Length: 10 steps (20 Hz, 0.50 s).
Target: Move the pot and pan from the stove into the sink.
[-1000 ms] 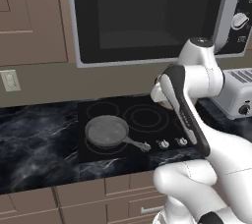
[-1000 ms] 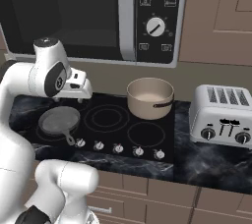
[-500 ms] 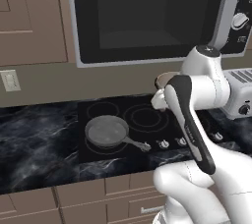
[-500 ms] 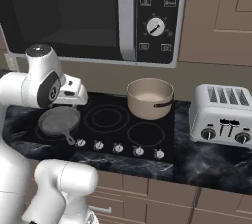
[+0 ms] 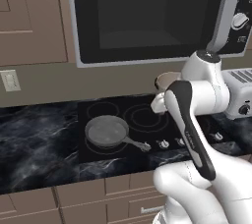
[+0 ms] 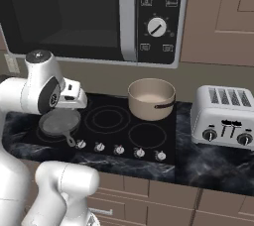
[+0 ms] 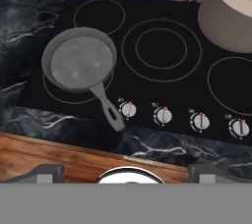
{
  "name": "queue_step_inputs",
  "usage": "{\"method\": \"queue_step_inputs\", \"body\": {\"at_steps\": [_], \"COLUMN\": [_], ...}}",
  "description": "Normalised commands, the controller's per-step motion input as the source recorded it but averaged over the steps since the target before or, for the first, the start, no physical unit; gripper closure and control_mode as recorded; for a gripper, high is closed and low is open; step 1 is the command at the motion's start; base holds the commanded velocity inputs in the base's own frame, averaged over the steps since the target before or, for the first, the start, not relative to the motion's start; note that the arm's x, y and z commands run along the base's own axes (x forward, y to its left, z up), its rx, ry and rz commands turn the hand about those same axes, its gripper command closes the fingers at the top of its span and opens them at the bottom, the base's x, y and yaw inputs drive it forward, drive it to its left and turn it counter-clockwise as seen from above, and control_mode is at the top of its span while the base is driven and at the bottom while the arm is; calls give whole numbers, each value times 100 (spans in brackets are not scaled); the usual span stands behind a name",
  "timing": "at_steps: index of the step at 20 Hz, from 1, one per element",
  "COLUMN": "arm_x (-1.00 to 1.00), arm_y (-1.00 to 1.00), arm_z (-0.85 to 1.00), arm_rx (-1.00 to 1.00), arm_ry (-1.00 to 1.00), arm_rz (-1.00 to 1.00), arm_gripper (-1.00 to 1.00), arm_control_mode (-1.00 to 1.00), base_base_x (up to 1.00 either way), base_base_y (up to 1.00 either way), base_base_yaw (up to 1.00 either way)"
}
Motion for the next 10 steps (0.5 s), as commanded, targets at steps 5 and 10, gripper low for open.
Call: {"method": "queue_step_inputs", "body": {"at_steps": [5, 10], "arm_x": [1, 8], "arm_y": [0, 2], "arm_z": [-22, -31], "arm_rx": [0, 0], "arm_ry": [0, 0], "arm_rz": [7, 9], "arm_gripper": [-100, -100], "arm_control_mode": [-100, -100], "base_base_x": [0, 0], "base_base_y": [0, 0], "base_base_yaw": [0, 0]}}
